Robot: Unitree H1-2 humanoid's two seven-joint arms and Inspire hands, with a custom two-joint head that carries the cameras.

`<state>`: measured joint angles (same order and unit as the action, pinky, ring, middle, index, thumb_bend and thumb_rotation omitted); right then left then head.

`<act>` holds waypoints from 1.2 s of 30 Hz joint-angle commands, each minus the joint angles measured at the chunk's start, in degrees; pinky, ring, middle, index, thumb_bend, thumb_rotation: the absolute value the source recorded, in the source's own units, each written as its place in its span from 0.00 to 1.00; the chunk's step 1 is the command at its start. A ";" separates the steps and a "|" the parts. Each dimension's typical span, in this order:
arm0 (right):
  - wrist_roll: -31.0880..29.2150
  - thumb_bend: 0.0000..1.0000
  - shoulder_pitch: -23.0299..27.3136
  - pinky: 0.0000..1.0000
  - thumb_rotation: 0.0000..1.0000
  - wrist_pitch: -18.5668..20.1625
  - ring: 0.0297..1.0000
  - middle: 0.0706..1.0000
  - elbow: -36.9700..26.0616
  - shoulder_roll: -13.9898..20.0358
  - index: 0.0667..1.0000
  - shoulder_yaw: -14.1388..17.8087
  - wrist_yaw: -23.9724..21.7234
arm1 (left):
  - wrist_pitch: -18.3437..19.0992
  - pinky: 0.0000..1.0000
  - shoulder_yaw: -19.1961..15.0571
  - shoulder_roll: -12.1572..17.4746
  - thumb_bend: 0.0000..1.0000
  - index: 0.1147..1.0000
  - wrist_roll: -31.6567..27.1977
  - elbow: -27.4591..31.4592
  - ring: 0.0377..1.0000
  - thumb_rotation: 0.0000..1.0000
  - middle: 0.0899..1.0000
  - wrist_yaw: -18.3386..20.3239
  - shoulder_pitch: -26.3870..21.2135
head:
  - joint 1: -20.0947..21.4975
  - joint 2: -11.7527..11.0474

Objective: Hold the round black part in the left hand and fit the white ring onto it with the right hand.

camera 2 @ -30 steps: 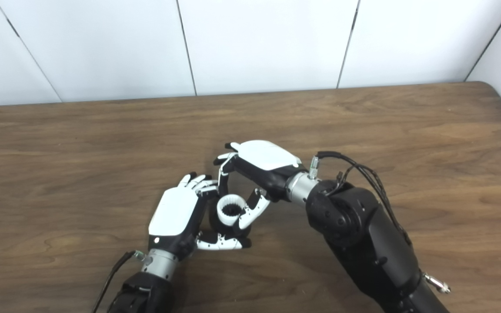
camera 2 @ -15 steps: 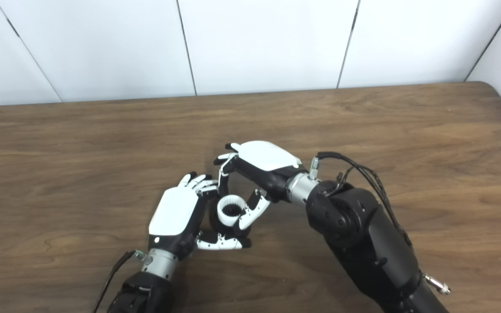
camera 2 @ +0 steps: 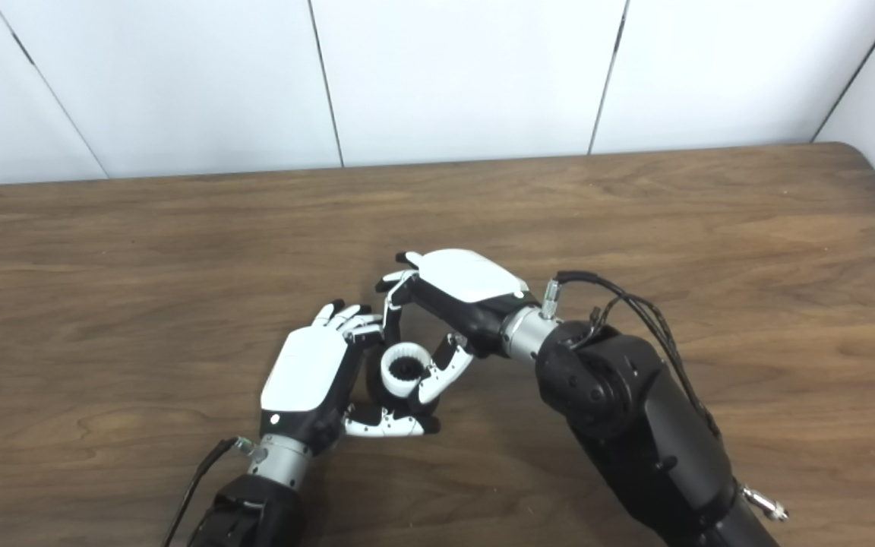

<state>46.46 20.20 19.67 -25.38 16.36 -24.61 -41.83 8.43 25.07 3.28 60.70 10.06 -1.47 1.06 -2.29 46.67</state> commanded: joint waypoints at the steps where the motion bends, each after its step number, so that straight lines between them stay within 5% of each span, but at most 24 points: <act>1: -0.18 0.52 1.17 1.00 0.13 -1.61 1.00 0.86 -1.06 0.10 0.45 0.21 1.00 | -0.16 0.96 -0.30 -0.40 0.52 0.42 0.53 1.26 0.88 0.05 0.76 -0.99 -1.65 | -0.02 -0.05; 17: 0.84 0.52 1.20 1.00 0.15 -1.87 1.00 0.88 -1.56 1.35 0.46 0.14 -0.57 | -0.03 0.98 -0.58 -0.51 0.52 0.42 0.04 1.53 0.88 0.05 0.76 -0.42 -1.57 | 0.12 -0.18; 18: 0.79 0.75 1.20 1.00 0.17 -1.89 1.00 0.88 -1.62 1.31 0.54 0.23 -0.65 | 0.00 0.97 -0.61 -0.52 0.52 0.42 0.02 1.54 0.88 0.05 0.76 -0.34 -1.57 | 0.12 -0.18; 21: 0.72 0.92 1.22 1.00 0.20 -2.24 1.00 0.89 -1.60 1.27 0.60 0.44 -0.64 | 0.33 0.98 -0.63 -0.52 0.52 0.42 0.19 1.75 0.89 0.05 0.76 0.21 -1.55 | 0.07 -0.23; 36: 0.34 1.00 1.78 1.00 0.26 -3.18 1.00 0.90 -1.20 1.35 0.62 1.22 -0.23 | 0.13 0.98 -0.60 -0.86 0.52 0.42 0.37 1.07 0.88 0.05 0.76 -0.66 -1.71 | 0.12 -0.46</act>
<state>47.06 20.08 17.70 -25.39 17.39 -24.21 -43.18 8.86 24.44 3.09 60.62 10.20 -0.95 0.98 -2.11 46.14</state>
